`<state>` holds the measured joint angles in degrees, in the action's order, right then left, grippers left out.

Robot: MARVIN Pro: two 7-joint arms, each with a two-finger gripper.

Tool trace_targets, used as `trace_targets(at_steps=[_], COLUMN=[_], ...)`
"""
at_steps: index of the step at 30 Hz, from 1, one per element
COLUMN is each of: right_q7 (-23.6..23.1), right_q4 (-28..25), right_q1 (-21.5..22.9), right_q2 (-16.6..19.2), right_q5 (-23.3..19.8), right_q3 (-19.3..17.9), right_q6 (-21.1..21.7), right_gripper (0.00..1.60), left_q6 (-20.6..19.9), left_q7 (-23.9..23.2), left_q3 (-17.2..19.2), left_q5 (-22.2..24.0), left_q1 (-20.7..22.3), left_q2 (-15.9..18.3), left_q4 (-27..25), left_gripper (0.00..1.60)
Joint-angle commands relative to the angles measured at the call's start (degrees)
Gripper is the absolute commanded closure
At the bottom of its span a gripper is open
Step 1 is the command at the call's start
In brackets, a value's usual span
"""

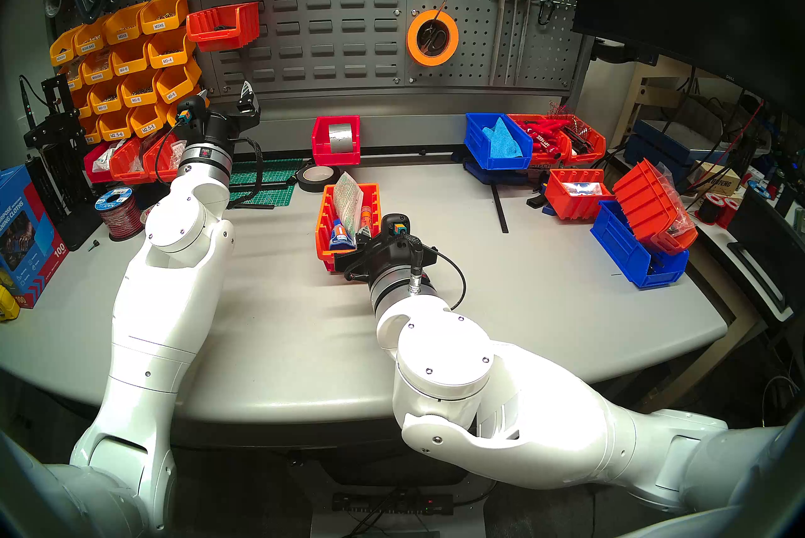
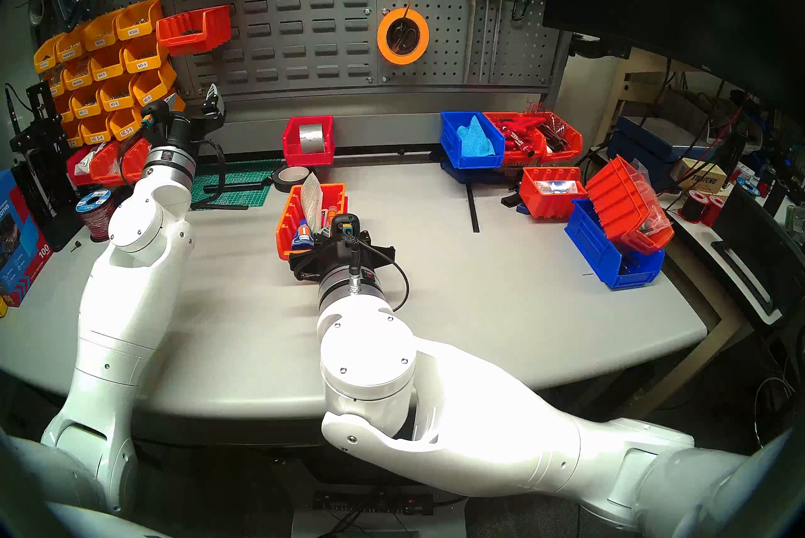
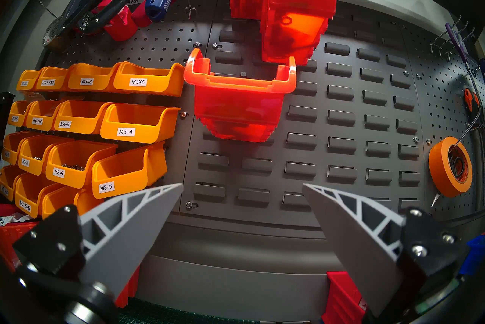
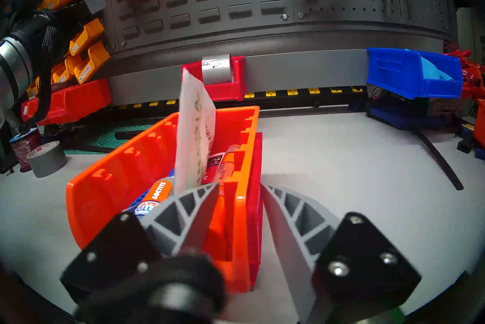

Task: Hang all the unorganized tool boxes onto the wall

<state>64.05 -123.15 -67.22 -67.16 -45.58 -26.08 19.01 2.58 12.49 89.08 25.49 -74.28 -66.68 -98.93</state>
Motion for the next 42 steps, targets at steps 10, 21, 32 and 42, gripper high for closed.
trace_targets(at_steps=[10, 21, 32, 42], right_q7=[-3.5, -5.7, -6.1, -5.3], right_q4=[1.2, 0.6, -0.7, -2.9], right_q1=[2.3, 6.0, 7.3, 7.7], right_q2=[0.5, 0.2, 1.9, 6.2], right_q5=[0.7, 1.0, 1.5, 2.3], right_q3=[-0.9, -2.2, -3.9, -6.2], right_q6=[-1.6, -0.5, 0.9, 2.9], right_gripper=[1.6, 1.6, 1.6, 1.6], left_q6=[0.0, 0.0, 0.0, 0.0], left_q7=[0.0, 0.0, 0.0, 0.0], left_q3=[0.1, 0.1, 0.1, 0.1], left_q5=[0.1, 0.1, 0.1, 0.1], left_q1=[0.6, 0.6, 0.6, 0.6], left_q2=[0.0, 0.0, 0.0, 0.0], left_q4=[-0.5, -0.5, -0.5, -0.5], left_gripper=[0.0, 0.0, 0.0, 0.0])
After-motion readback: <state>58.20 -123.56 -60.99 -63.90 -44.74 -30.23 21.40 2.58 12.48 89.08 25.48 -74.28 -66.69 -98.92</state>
